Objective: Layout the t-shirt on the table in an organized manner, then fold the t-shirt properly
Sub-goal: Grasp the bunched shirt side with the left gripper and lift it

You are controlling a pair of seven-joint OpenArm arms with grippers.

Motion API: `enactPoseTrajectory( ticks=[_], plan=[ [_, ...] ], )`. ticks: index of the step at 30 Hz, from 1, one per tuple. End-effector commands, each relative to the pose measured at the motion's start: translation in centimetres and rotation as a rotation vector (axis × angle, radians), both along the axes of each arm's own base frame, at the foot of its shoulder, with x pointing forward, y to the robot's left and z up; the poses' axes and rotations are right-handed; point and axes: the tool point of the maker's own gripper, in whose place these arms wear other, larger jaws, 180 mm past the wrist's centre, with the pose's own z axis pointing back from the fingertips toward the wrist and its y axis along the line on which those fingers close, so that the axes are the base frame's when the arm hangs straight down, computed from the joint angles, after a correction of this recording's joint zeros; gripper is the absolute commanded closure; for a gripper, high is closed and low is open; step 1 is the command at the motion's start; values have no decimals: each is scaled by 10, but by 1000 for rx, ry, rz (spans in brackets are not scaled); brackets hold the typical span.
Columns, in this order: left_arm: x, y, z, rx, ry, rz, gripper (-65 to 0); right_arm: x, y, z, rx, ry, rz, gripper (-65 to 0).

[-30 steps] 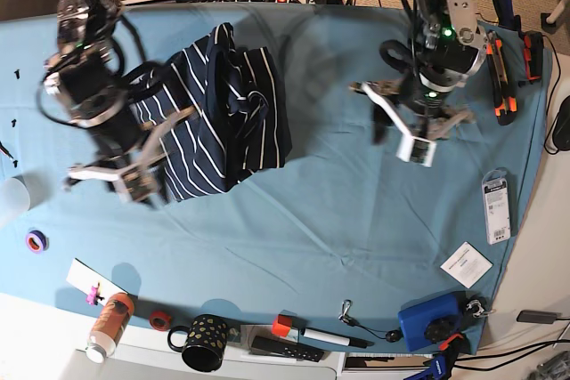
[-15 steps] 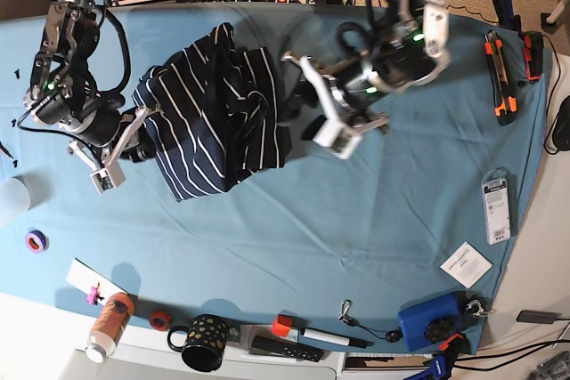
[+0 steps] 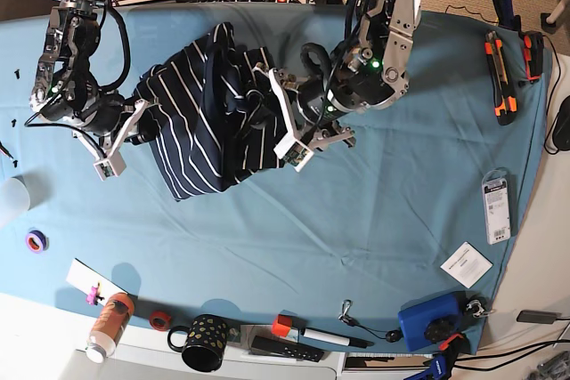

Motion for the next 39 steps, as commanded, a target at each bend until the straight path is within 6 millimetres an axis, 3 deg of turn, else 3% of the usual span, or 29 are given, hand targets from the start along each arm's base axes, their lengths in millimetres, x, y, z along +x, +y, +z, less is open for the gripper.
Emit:
enactPoseTrajectory(
  ticks=[1,10,18,21,23,26,33,39],
  plan=[
    [5,-6,16,-47,-41,0,-260,10,-2,14,0,-53,4,-96],
    [5,-21,26,-97,-33,-4,-260,10,-3,13,-4,-52,3,-96],
    [-1,-26,-15,-41,97,-29,-260,10,-3,13,-4,-53,3,-96],
    [2,-26,-16,-29,98,-33,-258,10,-3,13,-5,-53,3,-96],
    [7,-25,-13,-30,92,-21,-206,10,-3,14,-4,-54,3,-96],
    [12,-25,-9,-29,80,-22,0,10,-3,14,-4,-55,3,-96],
    [18,-20,-9,10,55,-10,0,10,-4,13,-10,-54,1,-96],
    [47,-8,6,59,-11,59,0,10,-4,13,-11,-54,1,-96]
  ],
)
